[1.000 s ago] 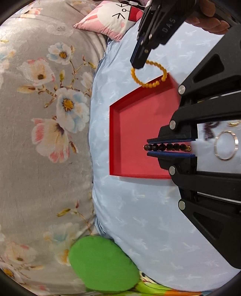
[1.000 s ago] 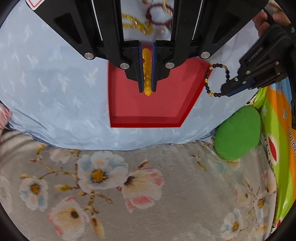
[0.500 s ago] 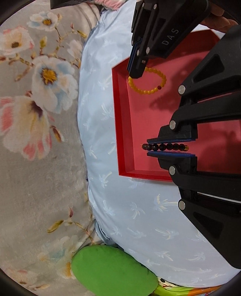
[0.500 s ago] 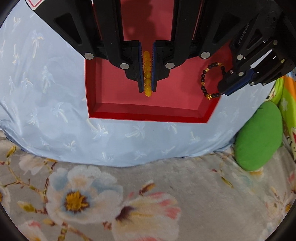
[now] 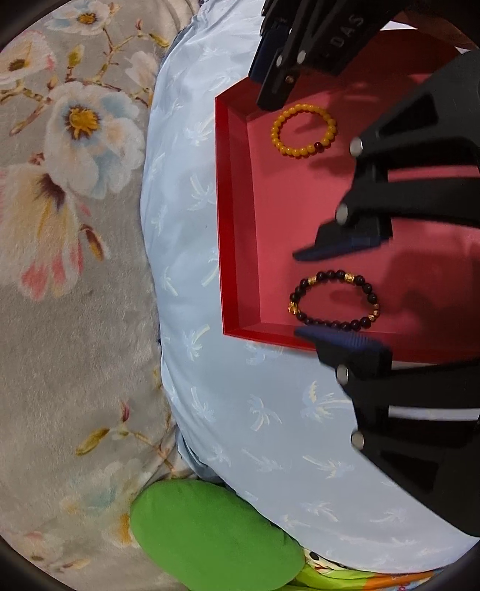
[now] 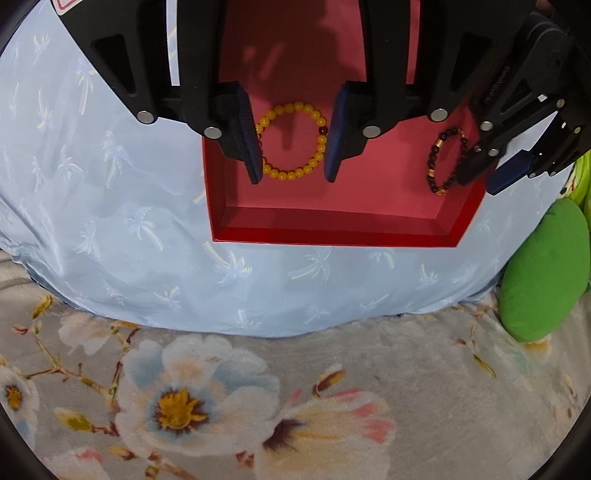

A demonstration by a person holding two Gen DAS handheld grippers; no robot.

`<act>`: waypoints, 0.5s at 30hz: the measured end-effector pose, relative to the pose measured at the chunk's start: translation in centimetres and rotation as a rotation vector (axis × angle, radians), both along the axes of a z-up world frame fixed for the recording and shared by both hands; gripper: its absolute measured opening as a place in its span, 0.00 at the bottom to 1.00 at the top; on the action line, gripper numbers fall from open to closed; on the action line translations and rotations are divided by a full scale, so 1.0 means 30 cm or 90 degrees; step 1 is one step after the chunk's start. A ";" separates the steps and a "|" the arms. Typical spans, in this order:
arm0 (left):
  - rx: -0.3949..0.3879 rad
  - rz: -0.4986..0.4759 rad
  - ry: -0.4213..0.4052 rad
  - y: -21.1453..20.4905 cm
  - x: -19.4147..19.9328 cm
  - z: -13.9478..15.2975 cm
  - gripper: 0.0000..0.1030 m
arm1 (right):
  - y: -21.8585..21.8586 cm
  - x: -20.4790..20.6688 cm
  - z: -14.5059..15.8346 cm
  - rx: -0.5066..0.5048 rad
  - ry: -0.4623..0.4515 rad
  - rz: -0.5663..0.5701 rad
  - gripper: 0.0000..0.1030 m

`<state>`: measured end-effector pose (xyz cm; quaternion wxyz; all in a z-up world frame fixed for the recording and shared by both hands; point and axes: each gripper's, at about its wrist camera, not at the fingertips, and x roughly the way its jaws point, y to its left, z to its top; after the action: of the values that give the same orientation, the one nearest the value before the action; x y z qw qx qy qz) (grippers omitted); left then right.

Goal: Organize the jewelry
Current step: 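Carry both bracelets into the red tray and open both tools, then move both tools back toward the remaining jewelry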

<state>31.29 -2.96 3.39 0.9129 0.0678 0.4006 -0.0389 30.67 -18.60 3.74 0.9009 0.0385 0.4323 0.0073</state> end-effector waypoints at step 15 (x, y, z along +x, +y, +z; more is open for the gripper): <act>-0.031 0.008 -0.023 0.098 -0.313 0.052 0.55 | -0.042 -0.423 0.123 0.044 -0.081 -0.006 0.43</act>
<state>21.91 -0.02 4.94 0.9217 0.0440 0.3833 -0.0412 17.99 -19.85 7.43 0.9248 0.0713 0.3732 0.0202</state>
